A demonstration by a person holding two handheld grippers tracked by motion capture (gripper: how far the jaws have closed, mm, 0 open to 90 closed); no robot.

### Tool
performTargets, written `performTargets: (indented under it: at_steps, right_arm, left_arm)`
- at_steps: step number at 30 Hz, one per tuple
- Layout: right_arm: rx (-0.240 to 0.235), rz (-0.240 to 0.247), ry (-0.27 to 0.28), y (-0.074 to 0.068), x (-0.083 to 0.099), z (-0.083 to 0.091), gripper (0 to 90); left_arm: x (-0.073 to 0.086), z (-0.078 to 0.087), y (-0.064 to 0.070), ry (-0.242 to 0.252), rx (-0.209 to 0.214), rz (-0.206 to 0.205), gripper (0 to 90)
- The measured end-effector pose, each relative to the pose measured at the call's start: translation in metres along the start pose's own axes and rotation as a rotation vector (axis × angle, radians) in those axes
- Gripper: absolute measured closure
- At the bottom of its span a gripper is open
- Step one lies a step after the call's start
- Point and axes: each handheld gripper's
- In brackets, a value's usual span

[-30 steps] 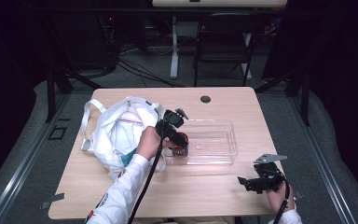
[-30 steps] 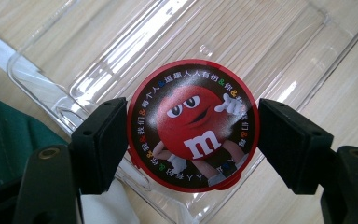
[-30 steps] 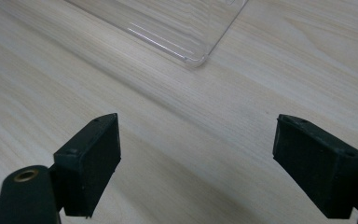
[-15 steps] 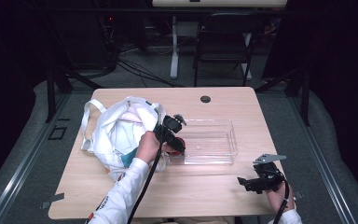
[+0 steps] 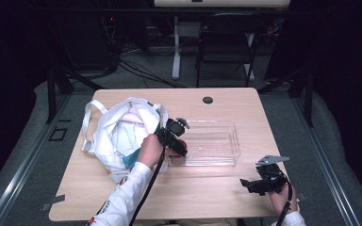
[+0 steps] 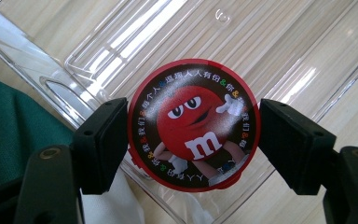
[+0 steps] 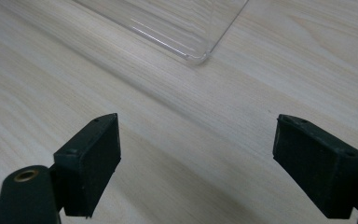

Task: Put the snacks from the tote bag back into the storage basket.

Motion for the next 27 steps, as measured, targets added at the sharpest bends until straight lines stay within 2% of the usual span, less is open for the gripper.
performTargets:
  at_steps: [3,7,13,17,20,23,27]
  right_arm:
    - [0.001,0.001,-0.002,0.000,0.000,0.000,14.7]
    - [0.002,0.003,-0.005,0.000,0.000,0.000,14.7]
    - [0.002,0.001,-0.003,0.000,0.000,0.000,14.7]
    - [0.003,-0.002,-0.001,0.000,0.000,0.000,14.7]
    - [0.004,-0.004,-0.001,-0.001,0.000,0.000,14.7]
    - [0.009,-0.006,0.000,-0.001,0.000,0.000,14.7]
    - [0.008,-0.009,-0.005,-0.001,0.000,-0.001,14.7]
  left_arm:
    - [-0.001,0.003,0.001,0.009,0.001,-0.011,25.8]
    - [-0.004,0.009,0.003,0.022,0.018,-0.025,18.8]
    - [-0.009,0.028,0.007,0.053,0.015,-0.052,13.5]
    - [-0.008,0.041,0.008,0.080,-0.016,-0.055,6.3]
    - [-0.006,0.050,0.007,0.097,-0.040,-0.061,4.2]
    - [-0.002,0.060,0.003,0.102,-0.055,-0.057,2.5]
    - [0.008,0.079,-0.005,0.134,-0.087,-0.047,0.5]
Point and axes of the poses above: each handheld gripper's, and its own axes: z roughly backward along the jaws, x roughly out of its underside, y roughly to its right, and after that the axes turned 15 degrees about x, right-handed
